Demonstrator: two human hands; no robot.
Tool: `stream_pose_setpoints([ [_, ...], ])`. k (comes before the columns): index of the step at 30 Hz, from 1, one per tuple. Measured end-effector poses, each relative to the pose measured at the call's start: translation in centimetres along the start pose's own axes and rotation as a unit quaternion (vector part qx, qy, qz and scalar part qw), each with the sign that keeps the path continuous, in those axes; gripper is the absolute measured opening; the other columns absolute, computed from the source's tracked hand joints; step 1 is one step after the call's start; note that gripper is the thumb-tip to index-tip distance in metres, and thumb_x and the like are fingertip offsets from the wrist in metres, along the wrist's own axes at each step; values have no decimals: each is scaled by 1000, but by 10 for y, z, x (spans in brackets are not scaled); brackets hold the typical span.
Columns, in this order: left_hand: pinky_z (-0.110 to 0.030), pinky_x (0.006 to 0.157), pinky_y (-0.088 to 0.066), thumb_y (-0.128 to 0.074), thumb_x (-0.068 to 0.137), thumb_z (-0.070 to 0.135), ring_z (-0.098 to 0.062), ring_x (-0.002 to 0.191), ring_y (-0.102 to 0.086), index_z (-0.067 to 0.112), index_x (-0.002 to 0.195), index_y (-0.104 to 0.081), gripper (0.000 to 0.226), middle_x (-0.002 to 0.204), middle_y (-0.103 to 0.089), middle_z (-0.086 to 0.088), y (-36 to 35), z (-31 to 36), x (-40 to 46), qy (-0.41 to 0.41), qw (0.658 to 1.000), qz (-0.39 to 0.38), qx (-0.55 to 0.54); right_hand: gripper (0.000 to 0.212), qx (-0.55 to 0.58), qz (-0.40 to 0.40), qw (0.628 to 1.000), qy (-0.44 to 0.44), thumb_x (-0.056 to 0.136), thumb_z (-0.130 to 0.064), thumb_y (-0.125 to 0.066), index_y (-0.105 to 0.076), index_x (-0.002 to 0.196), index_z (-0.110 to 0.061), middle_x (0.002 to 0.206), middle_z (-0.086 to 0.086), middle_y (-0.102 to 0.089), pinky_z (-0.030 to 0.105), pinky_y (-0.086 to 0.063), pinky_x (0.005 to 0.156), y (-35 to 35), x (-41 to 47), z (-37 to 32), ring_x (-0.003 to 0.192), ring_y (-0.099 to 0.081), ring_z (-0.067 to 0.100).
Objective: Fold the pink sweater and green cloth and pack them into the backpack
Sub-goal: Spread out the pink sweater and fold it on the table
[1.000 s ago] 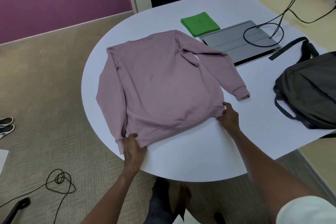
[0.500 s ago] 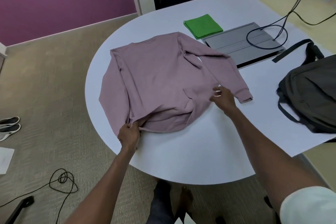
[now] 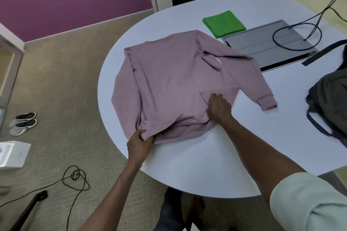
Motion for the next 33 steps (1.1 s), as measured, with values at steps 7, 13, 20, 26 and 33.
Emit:
stream_pose_setpoints([
  [7, -26, 66, -42, -59, 87, 13, -18, 77, -62, 17, 111, -68, 26, 85, -68, 0, 20, -4, 16, 8, 999, 26, 42, 22, 84, 56, 984, -148, 86, -10, -54, -68, 99, -1, 107, 23, -67, 39, -50, 81, 23, -15, 62, 100, -64, 42],
  [13, -9, 55, -41, -50, 85, 1, -5, 65, -58, 16, 114, -70, 38, 99, -72, -7, 29, -10, 16, -20, 995, 16, 100, 34, 252, 131, 866, -412, 91, -15, -44, -62, 113, 4, 117, 29, -62, 46, -49, 87, 25, -97, 164, 109, -59, 46],
  [20, -28, 76, -44, -75, 82, 16, -24, 94, -59, 9, 129, -57, 51, 115, -64, -13, -9, -45, 8, -38, 959, -139, 242, 30, 345, 19, 817, -461, 84, -18, -49, -65, 88, 7, 60, 16, -65, 30, -55, 63, -35, -132, 197, 52, -65, 26],
  [26, -31, 80, -46, -86, 61, 61, -21, 107, -58, 19, 121, -53, 80, 119, -54, 1, -24, -66, 9, 73, 975, -187, 99, 33, 359, -38, 863, -353, 74, -42, -66, -58, 82, -11, 85, 12, -59, 40, -50, 77, -38, -91, 165, 82, -60, 30],
  [33, -37, 86, -56, -76, 83, 15, -25, 90, -68, 14, 107, -64, 27, 104, -67, -8, 2, -65, 5, 81, 994, 16, -69, 20, 601, 108, 658, -441, 77, 7, -60, -53, 67, -8, 64, 8, -60, 30, -56, 54, -18, -95, 189, 75, -58, 25],
])
Point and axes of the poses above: each hand's wrist, its own x-axis towards the middle knuckle, its own y-axis out of the back of the hand, z = x × y, the point moved 9 cm from there along x, towards the middle knuckle
